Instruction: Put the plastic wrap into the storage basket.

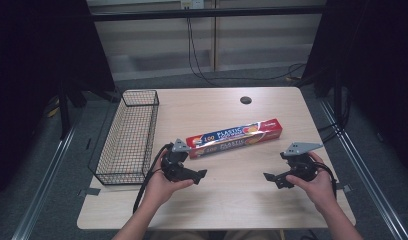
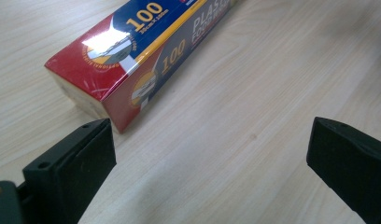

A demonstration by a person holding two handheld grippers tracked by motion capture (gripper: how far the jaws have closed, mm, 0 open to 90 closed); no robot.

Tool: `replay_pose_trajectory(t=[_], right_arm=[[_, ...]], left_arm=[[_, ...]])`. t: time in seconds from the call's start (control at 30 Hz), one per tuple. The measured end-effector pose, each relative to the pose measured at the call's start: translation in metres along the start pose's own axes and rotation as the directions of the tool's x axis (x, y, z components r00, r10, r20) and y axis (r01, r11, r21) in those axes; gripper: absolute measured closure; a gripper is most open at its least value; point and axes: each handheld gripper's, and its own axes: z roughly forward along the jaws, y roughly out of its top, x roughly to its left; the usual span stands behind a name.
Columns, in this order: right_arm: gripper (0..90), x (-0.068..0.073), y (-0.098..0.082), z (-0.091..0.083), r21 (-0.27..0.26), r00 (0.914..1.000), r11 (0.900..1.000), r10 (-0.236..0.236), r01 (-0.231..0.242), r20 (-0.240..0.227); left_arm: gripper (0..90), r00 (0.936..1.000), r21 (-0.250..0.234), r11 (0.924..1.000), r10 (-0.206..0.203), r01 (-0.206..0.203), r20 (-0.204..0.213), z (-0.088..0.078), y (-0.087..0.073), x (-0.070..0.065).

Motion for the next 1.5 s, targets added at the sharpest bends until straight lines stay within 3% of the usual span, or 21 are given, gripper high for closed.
replay_pose_trajectory(t=[0.17, 0.27, 0.43, 0.77, 1.1, 1.27, 1.33, 1.43, 1.5], right_arm=[[0.9, -0.002, -0.003, 0.000, 0.003, 1.0000, 1.000, 0.005, -0.004, -0.006], [1.1, -0.003, -0.003, -0.001, 0.003, 1.0000, 1.000, 0.006, -0.006, -0.007], [1.3, -0.004, -0.002, -0.003, -0.006, 0.9999, 1.000, 0.003, -0.003, -0.010], [1.8, -0.003, -0.001, 0.000, -0.002, 0.9999, 1.000, 0.000, 0.000, -0.011], [1.8, -0.004, -0.001, 0.000, -0.012, 0.9998, 1.000, 0.003, -0.003, -0.017], [2.0, -0.004, -0.001, 0.000, -0.008, 0.9999, 1.000, 0.004, -0.004, -0.013], [2.0, -0.004, -0.001, 0.000, -0.007, 0.9999, 1.000, 0.002, -0.002, -0.013], [2.1, -0.004, -0.001, 0.000, -0.013, 0.9998, 1.000, -0.001, 0.001, -0.021], [2.2, -0.004, -0.001, 0.000, -0.009, 0.9998, 1.000, 0.003, -0.003, -0.018]], left_arm=[[2.0, 0.9999, -0.015, 0.9997, 0.016, -0.016, -0.003, 0.000, 0.011, -0.003], [2.6, 0.9996, 0.003, 0.9996, 0.027, -0.027, -0.006, 0.001, 0.015, -0.004], [4.0, 0.9992, -0.035, 0.9992, 0.019, -0.017, 0.034, 0.007, 0.022, 0.004], [4.1, 0.9993, -0.003, 1.0000, 0.009, -0.009, 0.037, 0.022, 0.052, 0.010], [4.1, 0.9981, 0.036, 0.9985, 0.040, -0.042, 0.047, 0.038, 0.082, 0.011], [2.8, 0.9970, 0.048, 0.9984, 0.027, -0.031, 0.072, 0.045, 0.091, 0.014], [2.1, 0.9966, 0.065, 0.9969, 0.041, -0.046, 0.072, 0.047, 0.094, 0.016], [2.0, 0.9960, 0.043, 0.9985, 0.028, -0.032, 0.084, 0.050, 0.096, 0.017], [2.4, 0.9948, 0.078, 0.9965, 0.021, -0.029, 0.099, 0.058, 0.099, 0.020]])
